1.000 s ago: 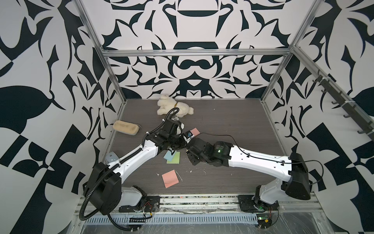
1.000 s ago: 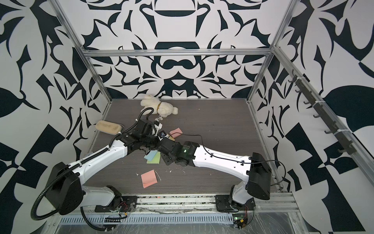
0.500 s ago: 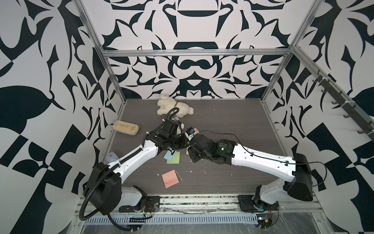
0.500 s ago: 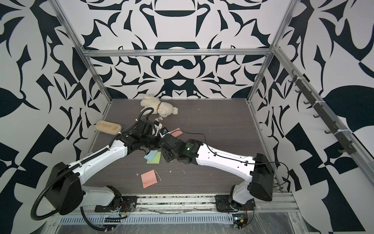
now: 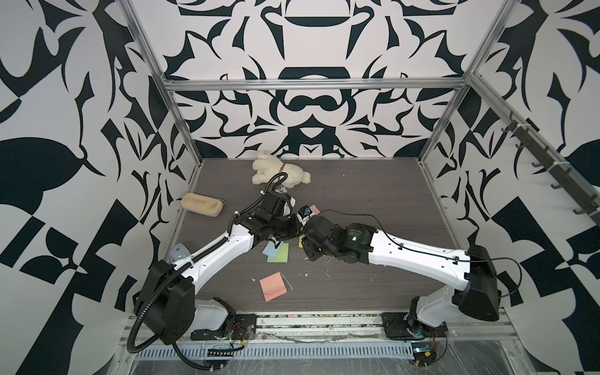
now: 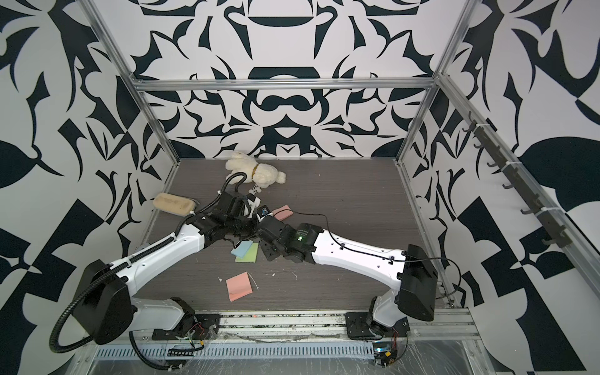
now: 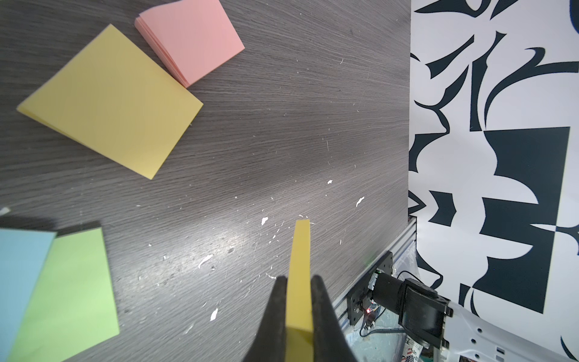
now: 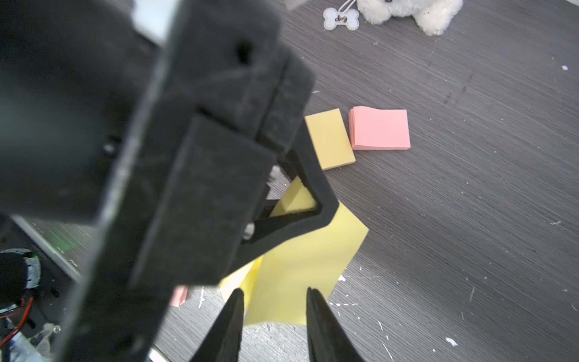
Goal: Tear off pages from different memo pads
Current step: Tear off the paper from the memo pad.
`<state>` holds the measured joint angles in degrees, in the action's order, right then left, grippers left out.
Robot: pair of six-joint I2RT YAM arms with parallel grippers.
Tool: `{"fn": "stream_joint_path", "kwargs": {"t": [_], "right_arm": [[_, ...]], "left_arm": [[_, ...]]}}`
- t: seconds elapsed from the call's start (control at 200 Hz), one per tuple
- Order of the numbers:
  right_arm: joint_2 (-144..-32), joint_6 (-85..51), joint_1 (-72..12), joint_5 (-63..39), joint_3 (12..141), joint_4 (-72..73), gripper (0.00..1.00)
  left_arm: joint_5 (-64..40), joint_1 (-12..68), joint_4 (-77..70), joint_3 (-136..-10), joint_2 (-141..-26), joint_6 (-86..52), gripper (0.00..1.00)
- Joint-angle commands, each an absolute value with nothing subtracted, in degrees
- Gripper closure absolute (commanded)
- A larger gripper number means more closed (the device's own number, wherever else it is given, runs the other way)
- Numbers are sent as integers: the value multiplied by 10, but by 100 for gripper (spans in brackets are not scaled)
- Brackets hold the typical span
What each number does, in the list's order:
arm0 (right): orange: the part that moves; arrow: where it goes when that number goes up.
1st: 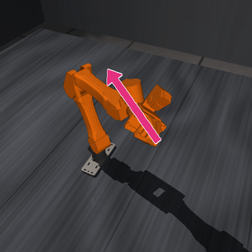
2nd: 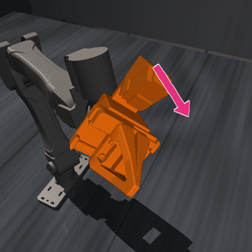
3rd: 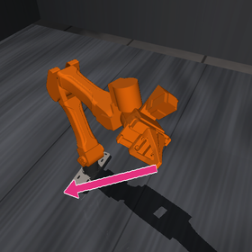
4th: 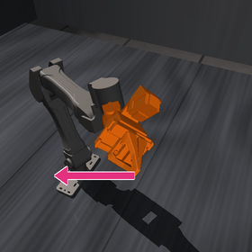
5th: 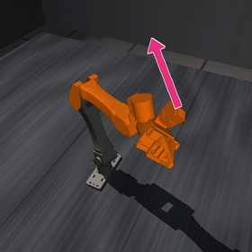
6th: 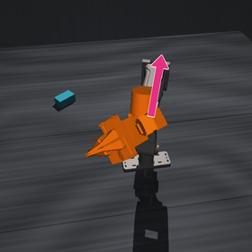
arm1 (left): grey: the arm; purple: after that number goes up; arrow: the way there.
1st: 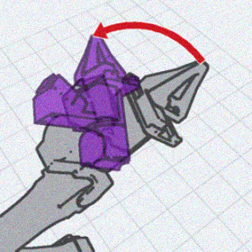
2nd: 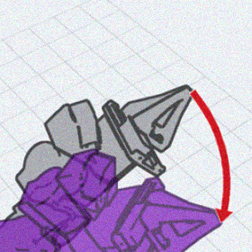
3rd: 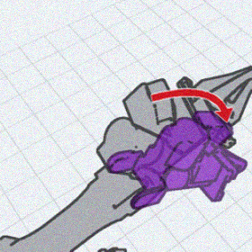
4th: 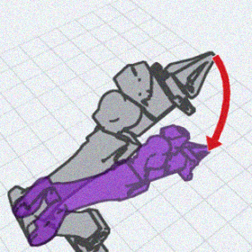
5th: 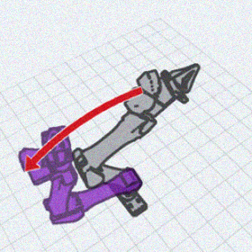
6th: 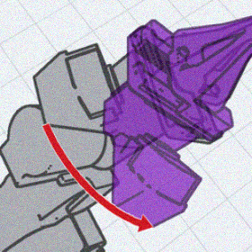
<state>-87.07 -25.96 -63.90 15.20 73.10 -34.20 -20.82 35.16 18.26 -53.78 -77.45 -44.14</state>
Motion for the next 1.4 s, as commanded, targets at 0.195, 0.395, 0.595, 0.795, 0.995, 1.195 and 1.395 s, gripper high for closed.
{"fn": "stream_joint_path", "kwargs": {"t": [0.195, 0.395, 0.595, 0.795, 0.995, 1.195, 1.395], "right_arm": [[-892, -228, -668, 233, 771, -381, 68], [-905, -212, -685, 248, 782, -375, 70], [-915, -196, -687, 276, 793, -383, 75], [-926, -179, -690, 288, 803, -388, 81], [-930, -173, -690, 290, 801, -390, 96], [-912, -148, -691, 312, 809, -394, 100], [-899, -80, -691, 323, 826, -414, 100]], "left_arm": [[-212, 352, 182, -543, -772, -446, 100], [-214, 352, 183, -547, -775, -446, 100], [-215, 352, 186, -549, -775, -445, 100], [-214, 352, 187, -551, -776, -443, 100], [-218, 352, 184, -552, -776, -445, 100], [-246, 349, 154, -547, -769, -449, 100], [-288, 337, 94, -530, -741, -463, 79]]}}
